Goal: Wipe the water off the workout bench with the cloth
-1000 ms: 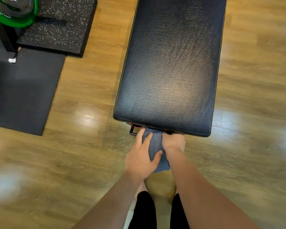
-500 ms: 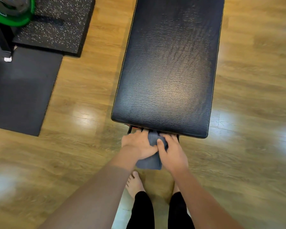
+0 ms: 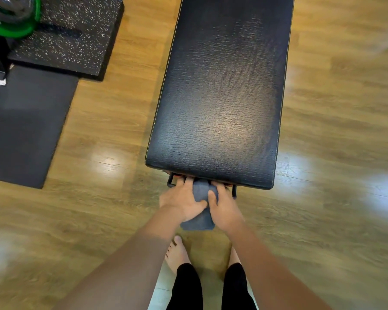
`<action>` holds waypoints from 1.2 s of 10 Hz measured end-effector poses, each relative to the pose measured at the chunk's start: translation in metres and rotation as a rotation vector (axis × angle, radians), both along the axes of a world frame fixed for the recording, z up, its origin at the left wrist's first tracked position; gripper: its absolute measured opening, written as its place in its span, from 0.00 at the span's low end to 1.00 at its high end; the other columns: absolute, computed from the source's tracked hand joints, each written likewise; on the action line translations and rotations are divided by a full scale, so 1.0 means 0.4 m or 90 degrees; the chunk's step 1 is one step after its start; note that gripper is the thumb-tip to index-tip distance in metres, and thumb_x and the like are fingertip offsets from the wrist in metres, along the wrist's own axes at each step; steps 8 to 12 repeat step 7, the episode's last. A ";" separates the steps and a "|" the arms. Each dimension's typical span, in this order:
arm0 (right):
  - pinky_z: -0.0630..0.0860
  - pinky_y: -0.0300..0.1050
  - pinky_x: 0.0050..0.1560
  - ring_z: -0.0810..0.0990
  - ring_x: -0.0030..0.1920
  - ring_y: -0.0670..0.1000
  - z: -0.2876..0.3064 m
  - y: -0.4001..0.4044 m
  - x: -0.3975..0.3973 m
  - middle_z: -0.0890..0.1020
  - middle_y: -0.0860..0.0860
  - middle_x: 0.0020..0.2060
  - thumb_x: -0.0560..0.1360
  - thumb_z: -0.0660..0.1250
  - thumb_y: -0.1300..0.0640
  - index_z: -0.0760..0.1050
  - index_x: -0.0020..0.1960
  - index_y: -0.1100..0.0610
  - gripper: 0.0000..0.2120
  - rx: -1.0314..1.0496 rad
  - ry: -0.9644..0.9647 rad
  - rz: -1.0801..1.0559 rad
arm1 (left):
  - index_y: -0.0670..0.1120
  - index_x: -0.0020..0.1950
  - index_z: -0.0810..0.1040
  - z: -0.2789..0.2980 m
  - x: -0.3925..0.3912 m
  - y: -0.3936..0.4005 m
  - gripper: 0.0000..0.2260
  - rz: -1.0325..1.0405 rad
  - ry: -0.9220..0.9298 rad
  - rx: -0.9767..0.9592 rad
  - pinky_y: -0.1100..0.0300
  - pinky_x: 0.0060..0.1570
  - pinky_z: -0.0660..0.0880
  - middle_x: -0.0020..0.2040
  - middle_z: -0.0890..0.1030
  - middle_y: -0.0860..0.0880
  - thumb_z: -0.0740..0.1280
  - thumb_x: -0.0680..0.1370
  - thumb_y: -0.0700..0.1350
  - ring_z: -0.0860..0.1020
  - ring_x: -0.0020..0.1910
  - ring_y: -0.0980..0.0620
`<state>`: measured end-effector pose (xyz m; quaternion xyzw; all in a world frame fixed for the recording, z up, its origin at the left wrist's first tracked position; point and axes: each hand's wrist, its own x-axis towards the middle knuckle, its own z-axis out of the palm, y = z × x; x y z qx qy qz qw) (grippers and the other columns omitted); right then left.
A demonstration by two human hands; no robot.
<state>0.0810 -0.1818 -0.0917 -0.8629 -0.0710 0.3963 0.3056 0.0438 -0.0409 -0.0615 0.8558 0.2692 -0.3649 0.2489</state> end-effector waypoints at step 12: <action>0.76 0.53 0.57 0.79 0.50 0.53 0.077 -0.062 -0.030 0.73 0.45 0.54 0.78 0.66 0.51 0.72 0.60 0.48 0.11 0.129 -0.132 -0.127 | 0.56 0.67 0.67 0.073 -0.064 0.023 0.27 0.032 -0.190 0.087 0.51 0.54 0.75 0.64 0.68 0.56 0.64 0.73 0.68 0.70 0.66 0.52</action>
